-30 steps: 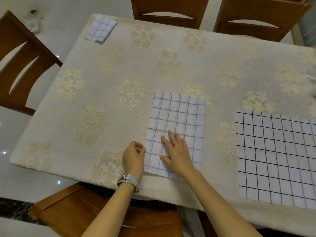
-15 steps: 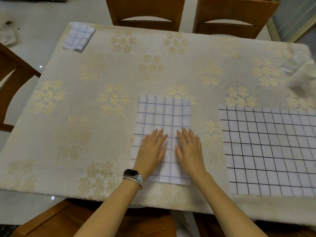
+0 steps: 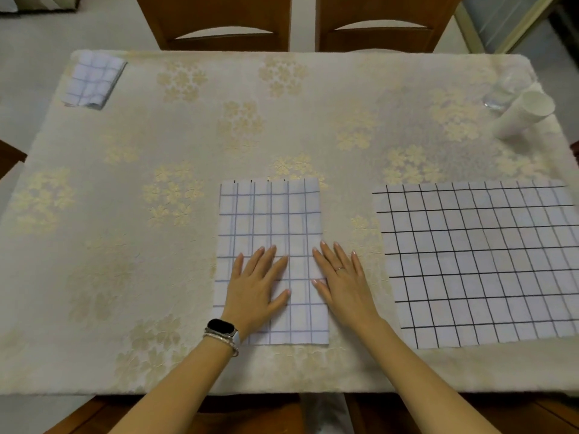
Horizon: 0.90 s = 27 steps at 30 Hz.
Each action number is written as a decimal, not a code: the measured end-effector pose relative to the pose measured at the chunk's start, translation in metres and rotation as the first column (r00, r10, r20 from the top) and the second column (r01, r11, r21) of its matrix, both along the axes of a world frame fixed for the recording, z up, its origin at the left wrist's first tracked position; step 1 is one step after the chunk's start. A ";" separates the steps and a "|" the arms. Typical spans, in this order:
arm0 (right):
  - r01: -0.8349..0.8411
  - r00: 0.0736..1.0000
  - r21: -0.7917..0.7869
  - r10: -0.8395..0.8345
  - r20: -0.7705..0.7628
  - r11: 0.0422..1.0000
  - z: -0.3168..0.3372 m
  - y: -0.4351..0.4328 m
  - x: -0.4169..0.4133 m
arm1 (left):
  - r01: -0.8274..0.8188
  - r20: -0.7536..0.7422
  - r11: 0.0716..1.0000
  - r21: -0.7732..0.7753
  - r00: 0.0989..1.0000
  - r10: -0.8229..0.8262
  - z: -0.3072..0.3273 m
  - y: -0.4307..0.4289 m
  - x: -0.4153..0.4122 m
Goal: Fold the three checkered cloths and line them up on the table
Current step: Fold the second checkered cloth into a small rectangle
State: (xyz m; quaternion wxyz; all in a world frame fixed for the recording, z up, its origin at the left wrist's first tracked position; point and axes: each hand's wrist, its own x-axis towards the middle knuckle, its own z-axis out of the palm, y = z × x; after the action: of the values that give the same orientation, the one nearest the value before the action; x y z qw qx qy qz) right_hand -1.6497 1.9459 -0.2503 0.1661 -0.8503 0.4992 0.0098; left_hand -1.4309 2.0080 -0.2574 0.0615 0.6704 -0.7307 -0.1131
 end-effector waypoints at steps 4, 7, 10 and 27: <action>-0.011 1.000 -0.002 0.011 -0.019 1.000 -0.002 -0.002 -0.002 | -0.003 -0.086 0.994 -0.107 0.996 -0.006 0.010 -0.036 -0.020; -0.017 0.999 0.011 0.017 -0.037 1.000 -0.005 -0.003 -0.003 | 0.118 -0.144 0.989 -0.094 0.981 -0.131 0.009 -0.071 -0.035; -0.027 0.998 0.021 0.028 -0.048 0.999 -0.006 -0.004 -0.003 | 0.197 -0.084 0.980 -0.024 0.976 -0.199 0.004 -0.102 -0.044; -0.186 0.981 0.018 0.187 -0.054 0.982 -0.003 0.023 -0.026 | 0.155 0.014 0.977 0.144 0.987 -0.159 0.006 -0.180 -0.047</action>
State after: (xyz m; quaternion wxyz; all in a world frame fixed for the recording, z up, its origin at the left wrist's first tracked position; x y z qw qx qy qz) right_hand -1.6753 1.9690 -0.2529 0.1558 -0.8917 0.4218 0.0520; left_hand -1.4780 1.8276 -0.2518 -0.0051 0.6147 -0.7722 -0.1607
